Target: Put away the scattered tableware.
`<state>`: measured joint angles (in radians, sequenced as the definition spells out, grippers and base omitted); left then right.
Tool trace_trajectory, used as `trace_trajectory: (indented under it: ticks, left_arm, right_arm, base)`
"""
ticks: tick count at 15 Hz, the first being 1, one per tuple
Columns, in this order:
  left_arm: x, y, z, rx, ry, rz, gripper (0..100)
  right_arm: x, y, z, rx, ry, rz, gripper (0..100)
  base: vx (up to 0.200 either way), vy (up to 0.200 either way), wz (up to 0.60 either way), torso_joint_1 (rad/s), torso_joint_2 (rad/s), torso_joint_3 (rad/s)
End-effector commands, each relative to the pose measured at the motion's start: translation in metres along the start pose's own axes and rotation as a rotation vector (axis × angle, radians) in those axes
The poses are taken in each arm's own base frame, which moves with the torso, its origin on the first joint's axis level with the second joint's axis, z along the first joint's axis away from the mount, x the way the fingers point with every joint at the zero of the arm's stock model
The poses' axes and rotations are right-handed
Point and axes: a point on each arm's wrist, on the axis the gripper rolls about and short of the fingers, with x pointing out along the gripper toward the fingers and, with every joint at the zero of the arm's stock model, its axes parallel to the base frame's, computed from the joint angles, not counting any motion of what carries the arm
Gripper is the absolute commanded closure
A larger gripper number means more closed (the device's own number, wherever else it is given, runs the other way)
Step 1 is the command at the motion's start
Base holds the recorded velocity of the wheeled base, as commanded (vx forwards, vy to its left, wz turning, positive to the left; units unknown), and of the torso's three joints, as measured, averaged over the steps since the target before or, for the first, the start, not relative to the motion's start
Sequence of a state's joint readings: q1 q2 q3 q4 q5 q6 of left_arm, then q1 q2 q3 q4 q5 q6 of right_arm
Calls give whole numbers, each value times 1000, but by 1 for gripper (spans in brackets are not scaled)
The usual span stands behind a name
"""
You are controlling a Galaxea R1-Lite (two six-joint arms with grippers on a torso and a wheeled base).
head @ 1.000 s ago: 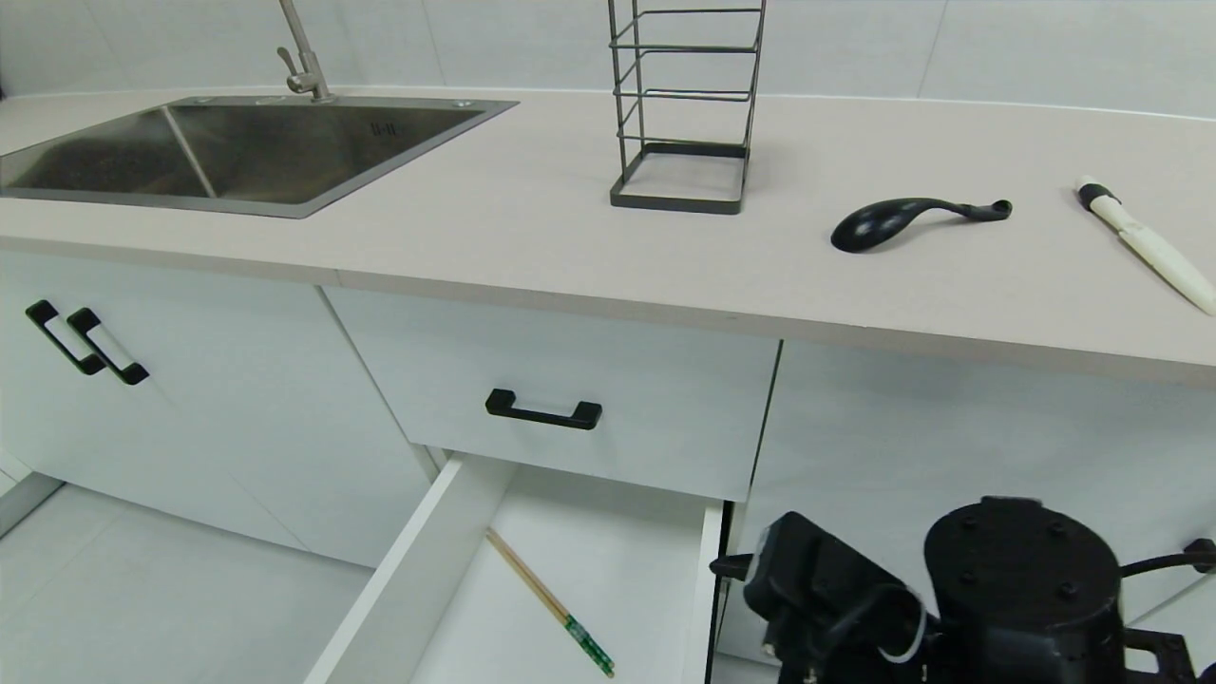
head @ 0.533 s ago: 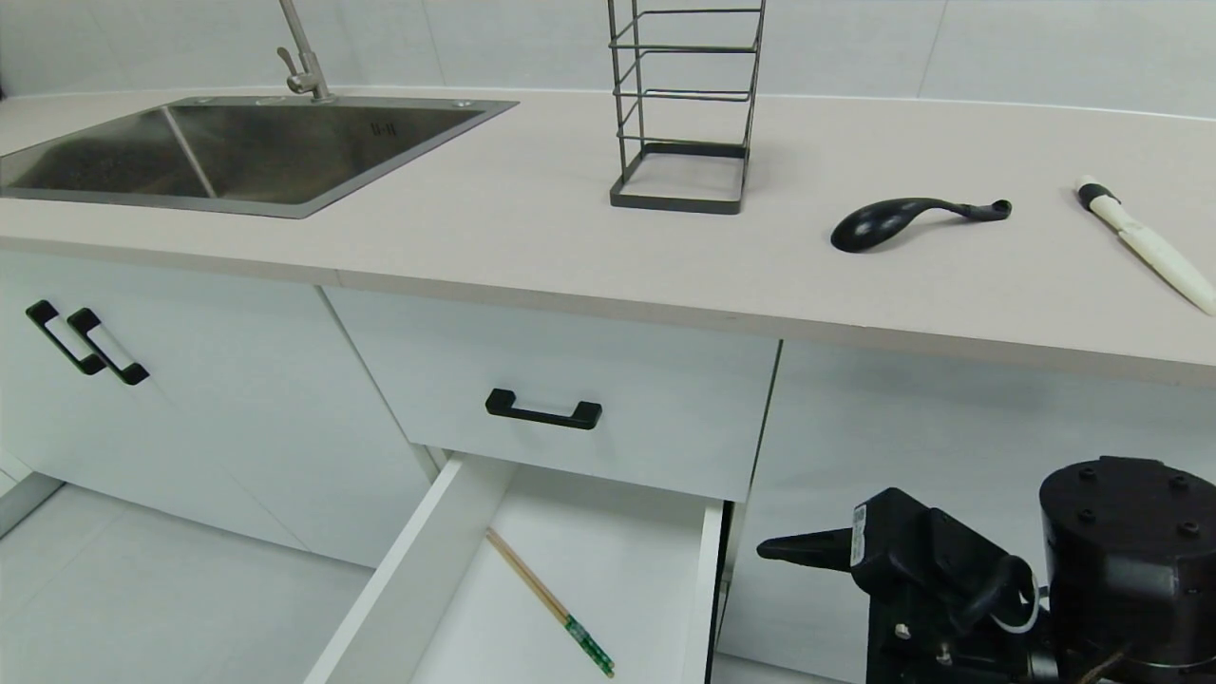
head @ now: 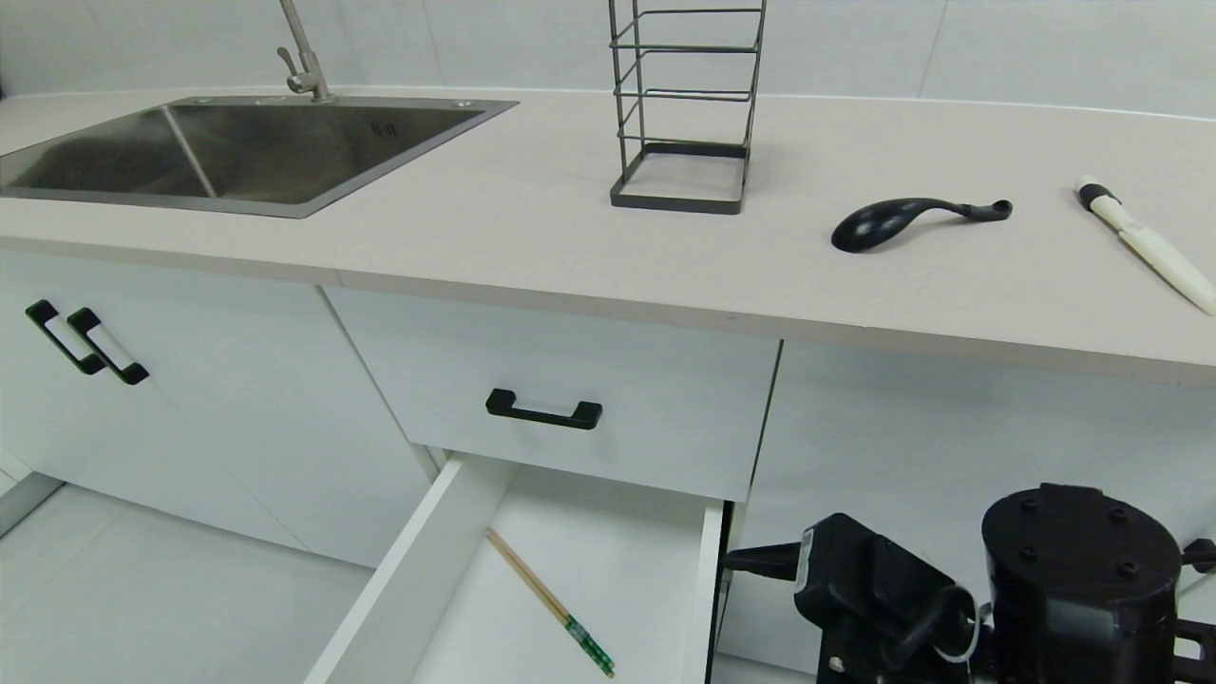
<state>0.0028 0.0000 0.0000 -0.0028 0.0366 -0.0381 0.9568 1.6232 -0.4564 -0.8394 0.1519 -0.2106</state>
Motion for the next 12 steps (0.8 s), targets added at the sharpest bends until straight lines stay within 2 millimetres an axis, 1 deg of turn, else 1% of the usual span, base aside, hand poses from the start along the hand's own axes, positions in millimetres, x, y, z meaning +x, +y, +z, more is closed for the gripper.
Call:
trace_trajectory:
  ticks: [1,3,9,11,12]
  left_arm:
    - [0,0,0,0,0,1,0]
    - [0,0,0,0,0,2,0]
    - [0,0,0,0,0,2,0]
    - [0,0,0,0,0,1,0]
    - [0,0,0,0,0,2,0]
  right_arm:
    - [4,2,-2,-2,13,9,0]
    - [7,7,3,-12,-1,30,0]
    - [7,12,6,-19,-9,53,0]
    - [9,12,6,-19,-11,55,0]
    - [9,12,7,-19,-8,55,0]
  base:
    - [0,0,0,0,0,0]
    - [0,0,0,0,0,0]
    - [0,0,0,9,-4,-4]
    - [0,0,0,171,-80,-66]
    - [0,0,0,232,-310,-203]
